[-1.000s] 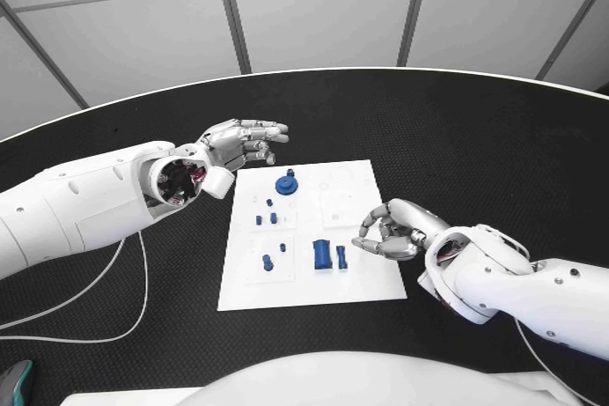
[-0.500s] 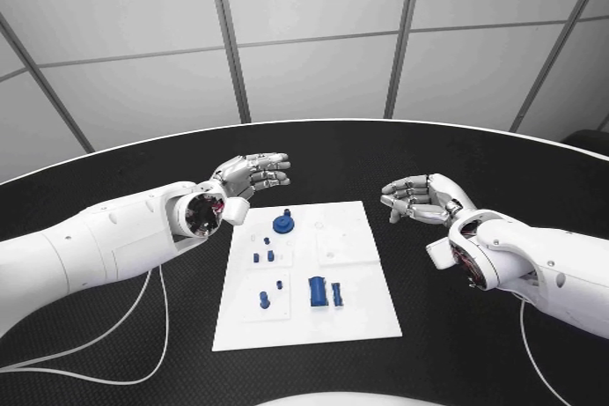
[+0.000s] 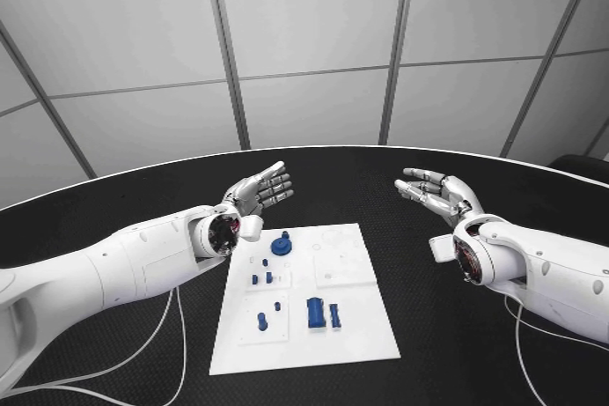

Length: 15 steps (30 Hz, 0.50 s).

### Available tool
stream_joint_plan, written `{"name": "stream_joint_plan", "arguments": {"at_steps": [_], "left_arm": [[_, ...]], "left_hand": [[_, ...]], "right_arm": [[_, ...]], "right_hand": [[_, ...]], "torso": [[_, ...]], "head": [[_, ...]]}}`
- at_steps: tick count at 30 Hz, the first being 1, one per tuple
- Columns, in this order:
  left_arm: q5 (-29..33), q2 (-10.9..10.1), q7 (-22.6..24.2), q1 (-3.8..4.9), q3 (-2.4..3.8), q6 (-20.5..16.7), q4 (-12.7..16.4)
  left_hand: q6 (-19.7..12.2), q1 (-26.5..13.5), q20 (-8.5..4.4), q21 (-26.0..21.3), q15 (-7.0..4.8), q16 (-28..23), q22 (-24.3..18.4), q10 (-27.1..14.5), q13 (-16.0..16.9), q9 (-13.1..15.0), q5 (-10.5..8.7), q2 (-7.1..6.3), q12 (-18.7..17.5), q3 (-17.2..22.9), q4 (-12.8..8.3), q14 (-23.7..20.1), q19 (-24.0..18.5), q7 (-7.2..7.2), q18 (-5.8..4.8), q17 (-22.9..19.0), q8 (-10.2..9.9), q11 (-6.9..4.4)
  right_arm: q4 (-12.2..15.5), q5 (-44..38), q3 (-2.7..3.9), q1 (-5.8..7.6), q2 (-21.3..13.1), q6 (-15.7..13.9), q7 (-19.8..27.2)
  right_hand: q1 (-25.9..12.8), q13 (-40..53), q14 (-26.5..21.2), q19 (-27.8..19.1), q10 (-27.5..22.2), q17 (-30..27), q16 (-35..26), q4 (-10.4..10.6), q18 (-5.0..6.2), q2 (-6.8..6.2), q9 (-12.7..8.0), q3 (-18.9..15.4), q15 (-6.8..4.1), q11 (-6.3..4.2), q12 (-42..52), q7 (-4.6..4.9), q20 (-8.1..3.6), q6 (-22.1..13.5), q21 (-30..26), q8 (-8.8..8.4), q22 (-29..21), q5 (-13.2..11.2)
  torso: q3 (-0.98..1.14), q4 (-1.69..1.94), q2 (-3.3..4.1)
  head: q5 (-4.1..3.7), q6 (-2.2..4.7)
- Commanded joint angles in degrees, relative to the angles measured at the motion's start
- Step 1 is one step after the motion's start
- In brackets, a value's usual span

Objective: Assemble the parts on the task board

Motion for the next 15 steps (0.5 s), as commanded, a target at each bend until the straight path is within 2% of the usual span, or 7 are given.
{"name": "stream_joint_plan", "arguments": {"at_steps": [1,2,3,4,8,12,15], "left_arm": [[-0.6,-0.3,0.4,-0.15,0.12,-1.7,1.1],[-1.0,-0.4,0.7,-0.23,0.18,-2.6,1.7],[-1.5,-0.7,1.0,-0.36,0.28,-4.0,2.6],[-2.0,-0.9,1.3,-0.46,0.36,-5.1,3.4],[-4.2,-1.9,2.8,-0.97,0.74,-10.7,7.1],[-7.3,-3.3,4.8,-1.70,1.30,-18.8,12.5],[-9.5,-4.2,6.3,-2.20,1.68,-24.3,16.1]], "left_hand": [[-22.0,-20.2,-8.51,-4.2,-5.38,-9.4,-2.7,-26.9,-1.8,-8.2,-3.18,4.87,-4.7,-14.6,-2.9,-22.3,-22.5,-5.13,-4.60,-4.2,-7.0,-6.11],[-22.0,-21.5,-8.51,-4.2,-5.38,-9.4,-2.7,-26.9,-1.8,-8.2,-3.18,4.87,-4.7,-14.6,-2.9,-22.3,-22.5,-5.13,-4.60,-4.2,-7.0,-6.11],[-22.0,-63.3,-8.51,-4.2,-5.38,-9.4,-2.7,-26.9,-1.8,-8.2,-3.18,4.87,-4.7,-14.6,-2.9,-22.3,-22.5,-5.13,-4.60,-4.2,-7.0,-6.11],[-22.0,-63.3,-8.51,-4.2,-5.38,-9.4,-2.7,-26.9,-1.8,-8.2,-3.18,4.87,-4.7,-14.6,-2.9,-22.3,-22.5,-5.13,-4.60,-4.2,-7.0,-6.11],[-22.0,-63.3,-8.51,-4.2,-5.38,-9.4,-2.7,-26.9,-1.8,-8.2,-3.18,4.87,-4.7,-14.6,-2.9,-22.3,-22.5,-5.13,-4.60,-4.2,-7.0,-6.11],[-22.0,-63.3,-8.51,-4.2,-5.38,-9.4,-2.7,-26.9,-1.8,-8.2,-3.18,4.87,-4.7,-14.6,-2.9,-22.3,-22.5,-5.13,-4.60,-4.2,-7.0,-6.11],[-22.0,-63.3,-8.51,-4.2,-5.38,-9.4,-2.7,-26.9,-1.8,-8.2,-3.18,4.87,-4.7,-14.6,-2.9,-22.3,-22.5,-5.13,-4.60,-4.2,-7.0,-6.11]], "right_arm": [[1.8,1.2,0.28,-0.45,-0.3,-1.6,0.6],[2.7,1.9,0.43,-0.70,-0.5,-2.5,1.0],[4.1,3.0,0.68,-1.09,-0.7,-3.9,1.5],[5.2,3.8,0.87,-1.40,-0.9,-5.0,2.0],[10.7,7.9,1.82,-2.92,-2.0,-10.5,4.1],[16.1,11.9,2.73,-4.39,-2.9,-15.7,6.1],[18.3,13.6,3.11,-5.01,-3.3,-17.9,7.0]], "right_hand": [[-21.3,-4.4,-37.7,-28.6,-46.2,-12.2,-4.9,-7.4,-5.50,5.34,-11.9,-11.4,-3.70,-4.73,-2.0,-4.97,-7.10,-26.0,-1.8,-4.78,-9.1,-7.2],[-22.6,-4.4,-37.7,-28.6,-46.2,-12.2,-4.9,-7.4,-5.50,5.34,-11.9,-11.4,-3.70,-4.73,-2.0,-4.97,-7.10,-26.0,-1.8,-4.78,-9.1,-7.2],[-25.5,-4.4,-37.7,-28.6,-46.2,-12.2,-4.9,-7.4,-5.50,5.34,-11.9,-11.4,-3.70,-4.73,-2.0,-4.97,-7.10,-26.0,-1.8,-4.78,-9.1,-7.2],[-66.9,-4.4,-37.7,-28.6,-46.2,-12.2,-4.9,-7.4,-5.50,5.34,-11.9,-11.4,-3.70,-4.73,-2.0,-4.97,-7.10,-26.0,-1.8,-4.78,-9.1,-7.2],[-66.9,-4.4,-37.7,-28.6,-46.2,-12.2,-4.9,-7.4,-5.50,5.34,-11.9,-11.4,-3.70,-4.73,-2.0,-4.97,-7.10,-26.0,-1.8,-4.78,-9.1,-7.2],[-66.9,-4.4,-37.7,-28.6,-46.2,-12.2,-4.9,-7.4,-5.50,5.34,-11.9,-11.4,-3.70,-4.73,-2.0,-4.97,-7.10,-26.0,-1.8,-4.78,-9.1,-7.2],[-66.9,-4.4,-37.7,-28.6,-46.2,-12.2,-4.9,-7.4,-5.50,5.34,-11.9,-11.4,-3.70,-4.73,-2.0,-4.97,-7.10,-26.0,-1.8,-4.78,-9.1,-7.2]], "torso": [[-0.12,1.12,0.37],[-0.17,1.55,0.49],[-0.25,2.27,0.68],[-0.31,2.83,0.84],[-0.59,5.52,1.58],[-0.84,7.89,2.23],[-0.94,8.82,2.48]], "head": [[-0.63,0.54],[-0.88,0.78],[-1.30,1.19],[-1.64,1.51],[-3.23,3.03],[-4.63,4.37],[-5.18,4.89]]}}
